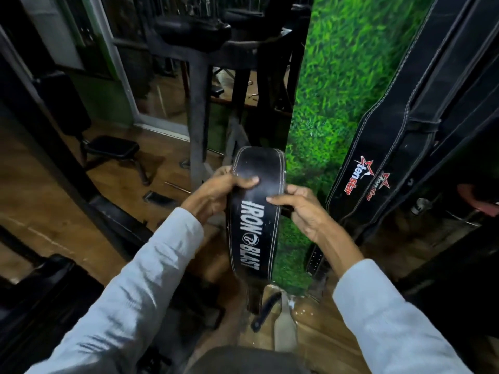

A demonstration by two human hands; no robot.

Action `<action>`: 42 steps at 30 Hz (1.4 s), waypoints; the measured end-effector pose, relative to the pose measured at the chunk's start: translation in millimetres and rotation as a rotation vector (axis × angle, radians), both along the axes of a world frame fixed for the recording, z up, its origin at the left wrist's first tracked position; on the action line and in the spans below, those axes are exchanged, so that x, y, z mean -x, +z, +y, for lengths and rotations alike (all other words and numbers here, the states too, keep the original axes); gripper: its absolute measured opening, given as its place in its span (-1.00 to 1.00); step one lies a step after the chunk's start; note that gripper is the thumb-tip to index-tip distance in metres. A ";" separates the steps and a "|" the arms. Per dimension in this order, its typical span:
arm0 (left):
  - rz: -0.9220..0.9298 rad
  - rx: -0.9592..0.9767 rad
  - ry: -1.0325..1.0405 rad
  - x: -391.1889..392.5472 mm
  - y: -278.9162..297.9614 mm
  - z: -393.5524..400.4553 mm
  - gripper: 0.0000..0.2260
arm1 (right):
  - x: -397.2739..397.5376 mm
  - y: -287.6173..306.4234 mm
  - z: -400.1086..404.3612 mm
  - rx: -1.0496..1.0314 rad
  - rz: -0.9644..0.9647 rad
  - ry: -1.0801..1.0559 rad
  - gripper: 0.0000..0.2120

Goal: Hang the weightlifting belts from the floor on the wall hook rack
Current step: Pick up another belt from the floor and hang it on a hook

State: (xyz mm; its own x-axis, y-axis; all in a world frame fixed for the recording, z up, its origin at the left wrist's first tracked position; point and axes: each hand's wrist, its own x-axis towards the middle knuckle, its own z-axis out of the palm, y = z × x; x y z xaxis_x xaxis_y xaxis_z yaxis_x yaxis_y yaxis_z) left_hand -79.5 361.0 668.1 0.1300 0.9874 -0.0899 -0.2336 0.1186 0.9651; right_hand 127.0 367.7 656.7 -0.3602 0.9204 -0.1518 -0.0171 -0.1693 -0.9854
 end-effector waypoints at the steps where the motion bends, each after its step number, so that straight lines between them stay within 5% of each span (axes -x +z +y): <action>1: 0.039 -0.005 -0.014 -2.1 -9.9 0.5 -0.84 | -2.8 1.0 -1.9 0.043 0.028 -0.011 -0.89; 8: 0.199 -0.101 -0.083 -24.2 -58.9 -28.1 -0.67 | -7.3 21.0 14.2 0.109 0.014 -0.060 -0.40; 12: 0.177 -0.079 -0.184 -26.7 -62.2 -38.0 -0.83 | -8.7 18.9 24.5 0.195 0.263 -0.103 -0.68; 18: -0.123 0.108 -0.109 -23.7 -9.8 -4.7 -0.38 | -1.0 -10.3 -1.1 -0.045 -0.013 0.059 -0.63; 22: 0.117 -0.045 0.098 -33.4 -13.9 1.0 -0.88 | -3.3 -20.7 -10.3 0.128 -0.015 0.039 -0.93; 25: 0.139 -0.077 0.105 -29.0 -33.1 -9.8 -0.84 | -16.8 -17.2 1.1 0.236 0.111 -0.134 -0.55; 27: 0.152 -0.067 0.070 -26.9 -43.2 -15.1 -0.78 | -20.7 -9.6 11.1 0.232 0.108 -0.192 -0.47; 31: 0.155 -0.003 0.041 -39.0 -47.1 -23.3 -0.70 | -7.4 -0.6 22.7 0.143 0.098 -0.264 -0.59; 34: 0.002 0.051 0.102 -40.6 -33.7 -18.2 -0.67 | -2.6 -2.4 16.6 -0.053 -0.085 -0.313 -0.76; 38: 0.040 -0.133 0.166 -39.3 -1.8 -6.6 -0.78 | 2.8 -9.7 4.2 -0.255 -0.215 -0.238 -0.74; 42: 0.085 -0.217 0.240 -46.3 4.3 -0.8 -0.65 | -2.4 -14.8 9.9 -0.289 -0.265 -0.244 -0.80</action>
